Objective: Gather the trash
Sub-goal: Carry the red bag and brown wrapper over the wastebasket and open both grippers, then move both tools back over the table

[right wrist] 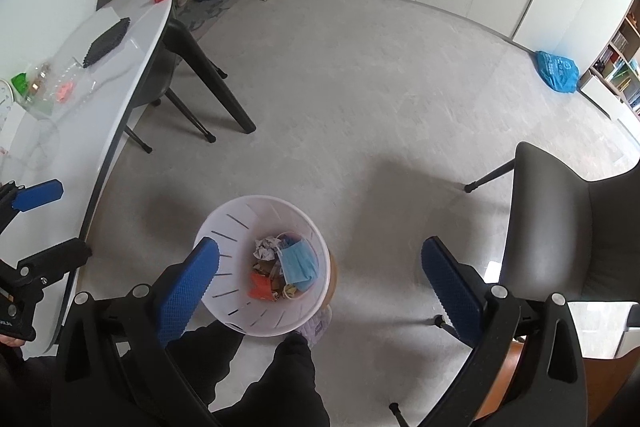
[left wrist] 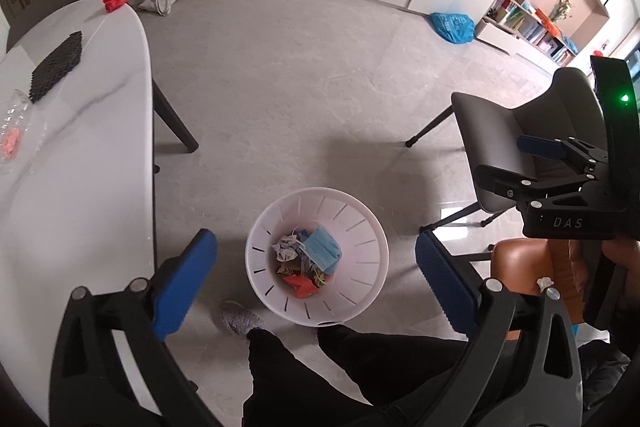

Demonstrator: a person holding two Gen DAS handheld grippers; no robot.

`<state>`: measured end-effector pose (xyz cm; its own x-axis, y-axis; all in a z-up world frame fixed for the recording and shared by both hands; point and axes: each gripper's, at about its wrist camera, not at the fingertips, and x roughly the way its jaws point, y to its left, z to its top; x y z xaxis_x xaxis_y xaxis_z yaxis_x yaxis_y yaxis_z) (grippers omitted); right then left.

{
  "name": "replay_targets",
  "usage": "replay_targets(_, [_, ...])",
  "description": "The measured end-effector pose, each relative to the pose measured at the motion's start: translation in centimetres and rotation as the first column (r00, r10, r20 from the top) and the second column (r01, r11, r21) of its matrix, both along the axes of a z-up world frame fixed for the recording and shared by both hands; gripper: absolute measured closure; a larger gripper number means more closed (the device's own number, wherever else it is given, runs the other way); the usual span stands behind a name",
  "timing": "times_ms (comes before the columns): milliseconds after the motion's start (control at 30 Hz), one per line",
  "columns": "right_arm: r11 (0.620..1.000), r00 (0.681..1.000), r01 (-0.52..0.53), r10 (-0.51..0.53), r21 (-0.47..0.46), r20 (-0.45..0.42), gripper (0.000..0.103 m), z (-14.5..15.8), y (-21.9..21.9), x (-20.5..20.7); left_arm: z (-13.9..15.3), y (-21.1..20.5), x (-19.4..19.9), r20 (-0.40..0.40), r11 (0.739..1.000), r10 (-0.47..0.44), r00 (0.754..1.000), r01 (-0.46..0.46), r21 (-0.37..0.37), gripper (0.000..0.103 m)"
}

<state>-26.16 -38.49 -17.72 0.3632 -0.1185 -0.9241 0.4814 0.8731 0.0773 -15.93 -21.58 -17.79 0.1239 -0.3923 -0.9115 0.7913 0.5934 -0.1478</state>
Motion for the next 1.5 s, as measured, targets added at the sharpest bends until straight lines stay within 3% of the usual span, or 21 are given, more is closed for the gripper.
replay_targets(400, [0.999,0.999,-0.035,0.036,-0.004,0.038,0.003,1.5,2.7,2.7,1.5,3.1,2.4,0.035,0.999,0.044,0.998,-0.043,-0.013,0.008])
replay_targets(567, [0.998,0.995,-0.058,0.059,-0.007,0.083,0.003,3.0,4.5,4.6,2.4,5.8,4.7,0.068,0.992,0.125,0.99,-0.123,-0.026,0.008])
replay_targets(933, [0.981,0.97,-0.194,0.192,-0.006,0.15,0.003,5.0,10.7,12.3,3.0,16.0,12.2,0.112,0.925,0.38,0.918,-0.379,-0.033,0.008])
replay_targets(1233, [0.943,0.932,-0.332,0.329,-0.009,0.151,0.003,5.2,15.5,20.1,1.5,21.8,15.9,0.117,0.87,0.49,0.864,-0.493,-0.007,0.008])
replay_targets(1500, [0.934,0.918,-0.355,0.354,-0.026,0.182,0.003,5.9,15.0,29.7,0.7,23.9,21.0,0.121,0.844,0.534,0.837,-0.537,-0.01,0.008])
